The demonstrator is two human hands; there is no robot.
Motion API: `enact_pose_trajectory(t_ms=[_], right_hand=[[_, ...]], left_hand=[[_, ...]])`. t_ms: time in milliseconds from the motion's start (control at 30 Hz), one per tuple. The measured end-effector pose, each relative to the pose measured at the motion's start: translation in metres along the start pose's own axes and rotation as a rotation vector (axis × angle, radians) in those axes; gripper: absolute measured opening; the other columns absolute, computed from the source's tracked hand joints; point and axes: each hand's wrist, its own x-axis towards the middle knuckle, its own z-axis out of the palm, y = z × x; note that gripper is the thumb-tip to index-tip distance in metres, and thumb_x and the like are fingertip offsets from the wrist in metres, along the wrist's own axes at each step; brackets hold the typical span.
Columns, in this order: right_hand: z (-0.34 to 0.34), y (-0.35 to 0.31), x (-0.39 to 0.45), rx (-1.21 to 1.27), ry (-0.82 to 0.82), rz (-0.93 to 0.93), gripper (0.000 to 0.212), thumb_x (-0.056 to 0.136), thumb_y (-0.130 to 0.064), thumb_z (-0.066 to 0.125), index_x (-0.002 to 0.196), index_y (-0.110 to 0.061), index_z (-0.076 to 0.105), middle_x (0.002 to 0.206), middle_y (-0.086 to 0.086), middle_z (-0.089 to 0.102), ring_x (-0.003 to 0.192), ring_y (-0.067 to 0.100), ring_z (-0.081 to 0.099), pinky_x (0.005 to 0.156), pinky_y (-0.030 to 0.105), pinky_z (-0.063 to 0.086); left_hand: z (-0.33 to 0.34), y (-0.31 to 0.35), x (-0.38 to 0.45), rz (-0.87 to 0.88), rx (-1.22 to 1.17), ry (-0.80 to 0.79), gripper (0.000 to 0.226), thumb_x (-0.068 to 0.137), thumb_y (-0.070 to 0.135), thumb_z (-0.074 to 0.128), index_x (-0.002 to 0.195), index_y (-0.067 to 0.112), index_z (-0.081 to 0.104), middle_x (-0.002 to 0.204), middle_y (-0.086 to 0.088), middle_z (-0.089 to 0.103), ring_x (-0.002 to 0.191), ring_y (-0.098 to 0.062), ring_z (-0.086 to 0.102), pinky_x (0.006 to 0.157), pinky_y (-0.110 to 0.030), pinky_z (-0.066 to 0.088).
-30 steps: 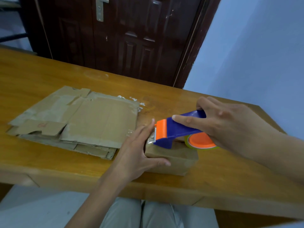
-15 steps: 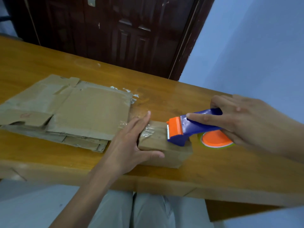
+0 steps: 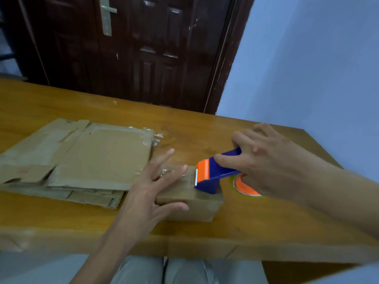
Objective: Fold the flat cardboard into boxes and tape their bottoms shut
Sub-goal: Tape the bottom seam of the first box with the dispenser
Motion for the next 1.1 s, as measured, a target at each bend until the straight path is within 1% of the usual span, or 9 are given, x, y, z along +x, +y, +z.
enact_pose_trajectory(t_ms=[100,167,233,333,500,667,767,933,1100], right_hand=[[-0.005,-0.010,0.012,0.027,-0.104,-0.020,0.072,0.091,-0.023,0.074,0.148,-0.038,0.032,0.115,0.011,0.051,0.089,0.020,0.045,0.068,0.034,0.043],[-0.003,-0.011,0.014,0.043,-0.151,-0.014,0.085,0.102,-0.027,0.063,0.159,-0.046,0.003,0.131,0.007,0.043,0.100,0.017,0.036,0.076,0.031,0.035],[-0.002,-0.011,0.017,0.075,-0.198,-0.022,0.088,0.105,-0.031,0.059,0.159,-0.048,-0.009,0.139,0.005,0.042,0.111,0.018,0.039,0.079,0.030,0.033],[-0.001,-0.013,0.025,0.104,-0.224,-0.028,0.087,0.106,-0.029,0.059,0.160,-0.049,-0.005,0.138,0.007,0.045,0.118,0.022,0.044,0.077,0.032,0.033],[0.001,0.010,0.012,0.090,-0.212,-0.044,0.085,0.106,-0.011,0.050,0.161,-0.054,0.002,0.113,-0.001,0.040,0.094,0.017,0.036,0.074,0.031,0.035],[0.039,0.028,-0.010,0.105,-0.025,-0.096,0.097,0.083,0.004,0.069,0.159,-0.046,0.035,0.091,-0.003,0.040,0.072,0.018,0.039,0.054,0.032,0.041],[0.052,0.042,-0.024,0.128,0.004,-0.076,0.104,0.079,0.004,0.072,0.159,-0.048,0.033,0.095,-0.008,0.026,0.074,0.016,0.035,0.055,0.032,0.042],[0.070,0.038,-0.043,0.188,0.004,-0.015,0.102,0.081,0.000,0.077,0.159,-0.047,0.030,0.098,-0.001,0.046,0.074,0.017,0.039,0.054,0.034,0.048],[0.075,0.036,-0.043,0.169,0.065,-0.021,0.100,0.079,0.003,0.078,0.158,-0.043,0.036,0.097,0.001,0.046,0.074,0.018,0.040,0.054,0.032,0.045]], left_hand=[[0.003,-0.001,-0.002,0.115,0.157,0.070,0.063,0.091,0.065,0.064,0.145,0.033,0.060,0.159,0.017,0.048,0.155,-0.014,0.032,0.117,-0.049,0.042],[0.003,-0.001,-0.001,0.135,0.201,0.094,0.064,0.091,0.065,0.062,0.141,0.026,0.065,0.152,0.015,0.056,0.155,-0.016,0.034,0.119,-0.046,0.039],[0.003,0.000,0.001,0.136,0.219,0.096,0.063,0.090,0.064,0.063,0.138,0.022,0.068,0.148,0.014,0.060,0.154,-0.015,0.036,0.119,-0.046,0.041],[0.002,-0.002,0.001,0.147,0.203,0.086,0.062,0.091,0.063,0.065,0.136,0.021,0.070,0.146,0.013,0.062,0.150,-0.013,0.042,0.118,-0.044,0.045],[0.000,-0.006,0.002,0.203,0.184,0.105,0.058,0.091,0.063,0.065,0.133,0.022,0.071,0.145,0.014,0.062,0.147,-0.013,0.046,0.120,-0.035,0.042],[0.003,-0.008,0.003,0.212,0.145,0.109,0.058,0.089,0.059,0.069,0.133,0.021,0.071,0.144,0.013,0.063,0.146,-0.013,0.048,0.118,-0.039,0.044],[0.002,-0.007,0.003,0.219,0.127,0.103,0.058,0.089,0.058,0.071,0.132,0.020,0.072,0.144,0.013,0.064,0.146,-0.014,0.048,0.119,-0.037,0.044],[0.002,-0.005,0.004,0.228,0.141,0.115,0.057,0.089,0.057,0.070,0.130,0.019,0.073,0.142,0.012,0.065,0.146,-0.015,0.049,0.120,-0.033,0.041],[0.002,-0.004,0.005,0.221,0.142,0.099,0.058,0.087,0.055,0.072,0.131,0.017,0.072,0.142,0.010,0.065,0.146,-0.016,0.049,0.122,-0.031,0.038]])
